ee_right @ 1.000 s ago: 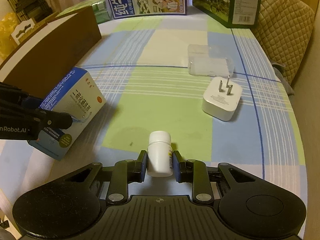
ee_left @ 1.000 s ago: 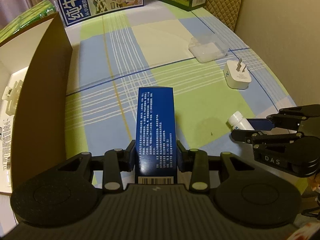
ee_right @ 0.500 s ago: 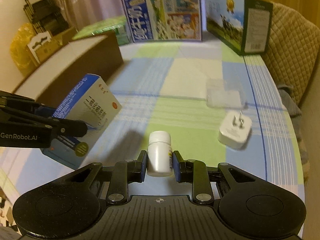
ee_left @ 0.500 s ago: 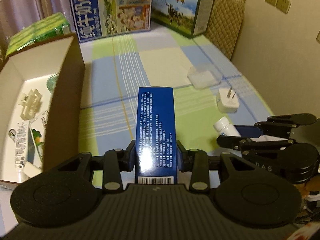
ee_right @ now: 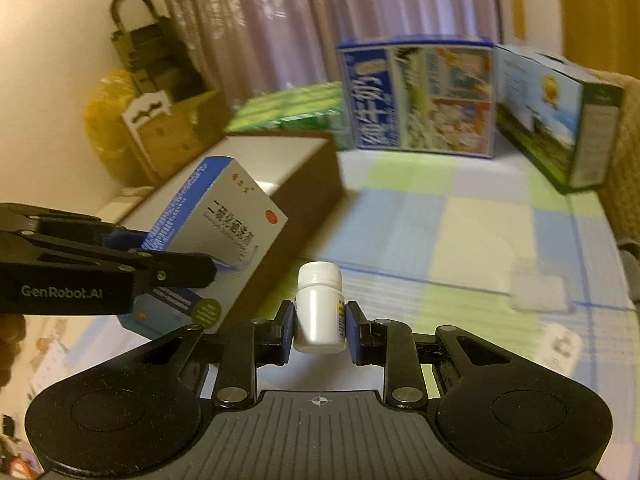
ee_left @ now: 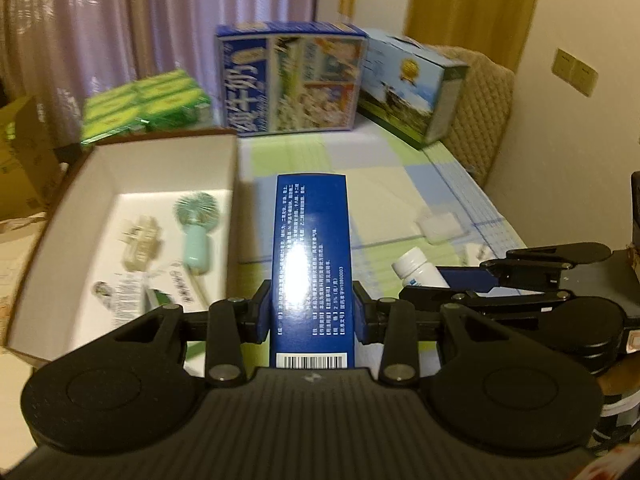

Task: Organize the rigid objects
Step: 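Lower the medicine box and pill bottle into the box and open both grippers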

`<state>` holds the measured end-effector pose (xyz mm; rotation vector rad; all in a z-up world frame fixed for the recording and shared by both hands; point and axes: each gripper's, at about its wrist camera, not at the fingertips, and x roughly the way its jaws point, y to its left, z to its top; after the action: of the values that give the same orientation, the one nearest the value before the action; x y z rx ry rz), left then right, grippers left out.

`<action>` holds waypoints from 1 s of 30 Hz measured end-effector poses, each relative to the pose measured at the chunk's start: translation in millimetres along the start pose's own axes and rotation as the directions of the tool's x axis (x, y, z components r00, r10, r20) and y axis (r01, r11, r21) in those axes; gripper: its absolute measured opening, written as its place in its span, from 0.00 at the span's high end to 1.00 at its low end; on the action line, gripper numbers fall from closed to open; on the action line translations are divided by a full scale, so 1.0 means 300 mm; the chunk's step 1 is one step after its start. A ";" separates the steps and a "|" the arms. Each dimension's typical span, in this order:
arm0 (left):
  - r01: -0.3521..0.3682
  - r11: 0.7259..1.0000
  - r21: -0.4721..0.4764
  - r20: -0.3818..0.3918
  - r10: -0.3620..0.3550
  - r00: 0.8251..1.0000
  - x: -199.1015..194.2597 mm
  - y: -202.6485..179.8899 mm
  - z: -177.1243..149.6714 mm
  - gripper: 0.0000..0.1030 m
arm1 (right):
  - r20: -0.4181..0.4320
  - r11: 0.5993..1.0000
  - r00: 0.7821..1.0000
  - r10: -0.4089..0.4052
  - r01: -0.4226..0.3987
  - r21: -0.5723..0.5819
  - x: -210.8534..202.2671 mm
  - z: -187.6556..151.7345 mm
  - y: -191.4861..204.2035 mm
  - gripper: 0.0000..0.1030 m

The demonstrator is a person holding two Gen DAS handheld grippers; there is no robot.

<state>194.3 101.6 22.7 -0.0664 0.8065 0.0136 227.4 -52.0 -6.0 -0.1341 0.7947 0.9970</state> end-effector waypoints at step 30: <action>-0.156 0.988 0.019 -0.057 0.156 0.986 0.193 0.662 0.210 0.67 | -0.033 0.999 0.999 0.032 -0.031 0.019 0.601 0.349 0.325 0.77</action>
<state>272.3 303.0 13.5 0.0099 0.8687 0.1547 259.2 175.3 -24.6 -0.1225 0.8388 1.0192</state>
